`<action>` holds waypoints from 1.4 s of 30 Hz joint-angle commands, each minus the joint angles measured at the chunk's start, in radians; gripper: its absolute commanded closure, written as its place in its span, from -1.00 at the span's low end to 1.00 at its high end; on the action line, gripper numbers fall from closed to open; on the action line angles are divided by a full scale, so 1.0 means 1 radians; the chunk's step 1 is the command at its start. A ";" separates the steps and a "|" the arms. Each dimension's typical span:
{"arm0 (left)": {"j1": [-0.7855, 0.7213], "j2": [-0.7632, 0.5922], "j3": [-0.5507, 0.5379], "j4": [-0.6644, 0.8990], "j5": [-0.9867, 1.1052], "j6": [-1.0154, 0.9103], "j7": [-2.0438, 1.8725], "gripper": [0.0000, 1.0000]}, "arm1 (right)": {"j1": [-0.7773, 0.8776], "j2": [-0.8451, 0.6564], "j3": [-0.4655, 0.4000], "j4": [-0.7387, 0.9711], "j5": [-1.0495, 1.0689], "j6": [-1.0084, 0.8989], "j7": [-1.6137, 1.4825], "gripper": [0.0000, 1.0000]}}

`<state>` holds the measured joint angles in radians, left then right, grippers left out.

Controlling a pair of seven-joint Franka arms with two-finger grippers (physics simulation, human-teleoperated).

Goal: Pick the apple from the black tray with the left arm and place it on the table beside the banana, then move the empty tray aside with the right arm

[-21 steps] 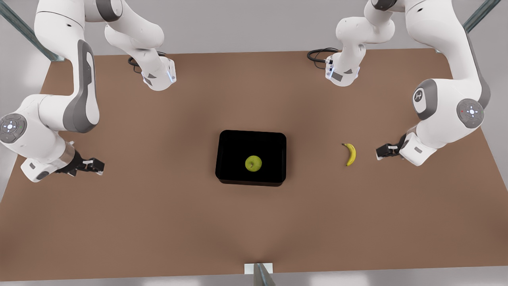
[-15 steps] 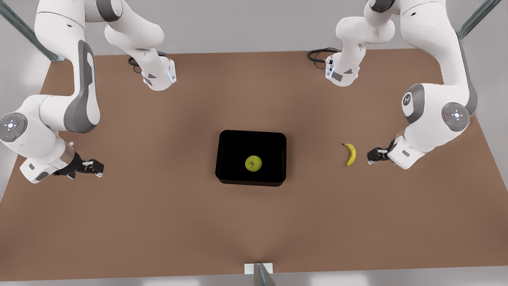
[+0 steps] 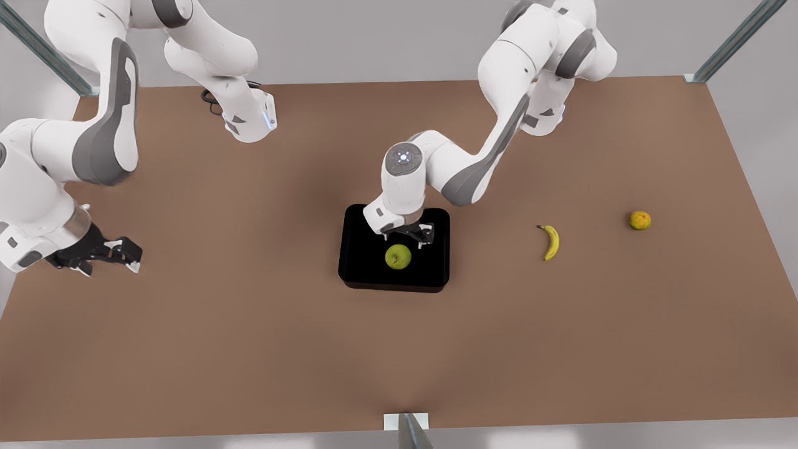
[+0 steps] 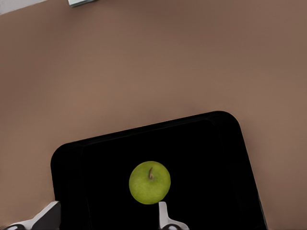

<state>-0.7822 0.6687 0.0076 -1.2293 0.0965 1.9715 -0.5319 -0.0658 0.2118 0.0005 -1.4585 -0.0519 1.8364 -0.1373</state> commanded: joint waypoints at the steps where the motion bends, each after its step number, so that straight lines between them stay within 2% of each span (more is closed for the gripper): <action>1: -0.006 0.020 0.000 0.001 0.012 0.063 -0.565 -1.00 | -0.002 -0.003 0.000 0.018 0.001 -0.137 -0.019 -1.00; 3: -0.008 0.038 0.000 -0.007 0.017 0.093 -0.571 -1.00 | -0.002 0.126 -0.004 0.041 0.007 -0.106 -0.021 -1.00; 9: -0.034 0.114 0.002 -0.009 0.049 0.187 -0.597 -1.00 | 0.000 0.136 0.003 0.041 0.007 -0.105 -0.018 -1.00; 12: -0.040 0.135 0.002 -0.064 0.051 0.274 -0.594 -1.00 | 0.000 0.141 0.004 0.041 0.007 -0.105 -0.018 -1.00; 16: -0.046 0.170 0.002 -0.067 0.068 0.297 -0.594 -1.00 | 0.000 0.143 0.004 0.041 0.007 -0.105 -0.021 -1.00; 26: -0.048 0.169 0.002 -0.162 0.109 0.394 -0.559 -1.00 | 0.000 0.144 0.004 0.041 0.007 -0.103 -0.021 -1.00; 42: -0.051 0.158 0.005 -0.233 0.160 0.425 -0.526 -1.00 | 0.000 0.144 0.004 0.041 0.007 -0.103 -0.021 -1.00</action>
<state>-0.8321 0.8283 0.0122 -1.4618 0.2512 2.3803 -1.0218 -0.0660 0.3571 0.0047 -1.4179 -0.0455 1.7339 -0.1549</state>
